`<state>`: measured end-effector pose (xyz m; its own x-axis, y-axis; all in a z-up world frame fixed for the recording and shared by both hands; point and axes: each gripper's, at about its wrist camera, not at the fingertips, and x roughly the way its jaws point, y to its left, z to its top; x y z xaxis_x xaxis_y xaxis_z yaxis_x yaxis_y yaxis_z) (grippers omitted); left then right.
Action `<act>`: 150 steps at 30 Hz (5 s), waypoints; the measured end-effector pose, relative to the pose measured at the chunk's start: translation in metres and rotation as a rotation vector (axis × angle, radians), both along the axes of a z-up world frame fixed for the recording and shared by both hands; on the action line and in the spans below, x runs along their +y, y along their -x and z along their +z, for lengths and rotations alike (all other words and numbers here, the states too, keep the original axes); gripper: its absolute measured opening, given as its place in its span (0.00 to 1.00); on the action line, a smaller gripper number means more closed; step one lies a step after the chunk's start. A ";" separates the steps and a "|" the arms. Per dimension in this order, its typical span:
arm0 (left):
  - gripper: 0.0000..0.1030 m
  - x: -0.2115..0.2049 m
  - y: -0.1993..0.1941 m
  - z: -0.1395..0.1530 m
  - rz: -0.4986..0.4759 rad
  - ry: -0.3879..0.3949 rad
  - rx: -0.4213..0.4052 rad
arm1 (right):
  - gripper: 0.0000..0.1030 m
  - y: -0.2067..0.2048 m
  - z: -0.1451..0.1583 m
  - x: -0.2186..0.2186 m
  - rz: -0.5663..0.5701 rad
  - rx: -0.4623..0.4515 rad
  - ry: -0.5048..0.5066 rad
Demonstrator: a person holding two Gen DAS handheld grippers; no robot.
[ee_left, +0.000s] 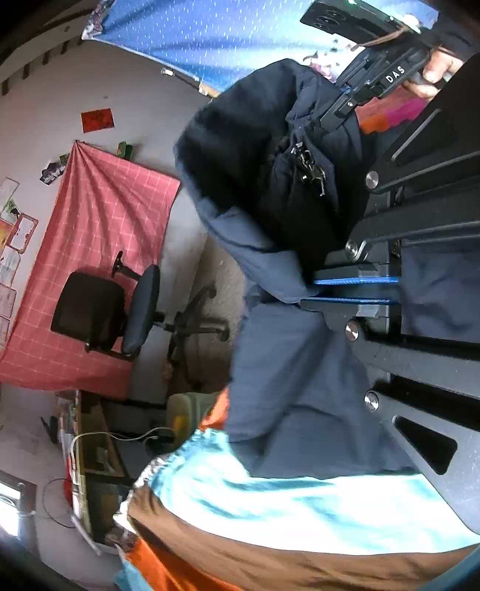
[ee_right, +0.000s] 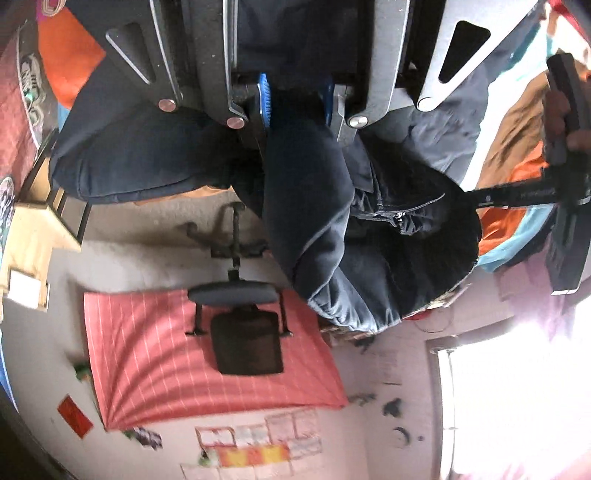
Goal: Fold large clothes
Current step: 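Grasp the jacket hem with both tools and lift it toward the collar, then lay the held hem over the jacket body with both tools, then open both tools and release the folded hem onto the jacket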
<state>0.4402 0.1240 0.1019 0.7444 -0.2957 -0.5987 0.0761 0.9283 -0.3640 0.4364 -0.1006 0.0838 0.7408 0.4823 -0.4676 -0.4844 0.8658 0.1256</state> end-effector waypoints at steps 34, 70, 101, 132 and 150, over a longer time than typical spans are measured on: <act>0.02 0.017 0.102 -0.016 -0.136 0.043 -0.122 | 0.19 0.073 -0.107 0.025 0.023 -0.061 0.199; 0.02 -0.048 0.001 -0.081 -0.322 -0.010 0.129 | 0.35 0.030 -0.026 0.035 0.069 0.206 0.062; 0.04 -0.080 -0.154 -0.175 -0.278 -0.135 0.323 | 0.32 -0.179 -0.171 0.050 0.010 0.622 0.287; 0.04 -0.032 -0.127 -0.156 -0.179 0.002 0.271 | 0.36 -0.159 -0.138 0.083 0.061 0.535 0.269; 0.04 -0.041 -0.114 -0.153 -0.130 -0.091 0.280 | 0.33 -0.130 -0.152 0.003 -0.065 0.497 0.162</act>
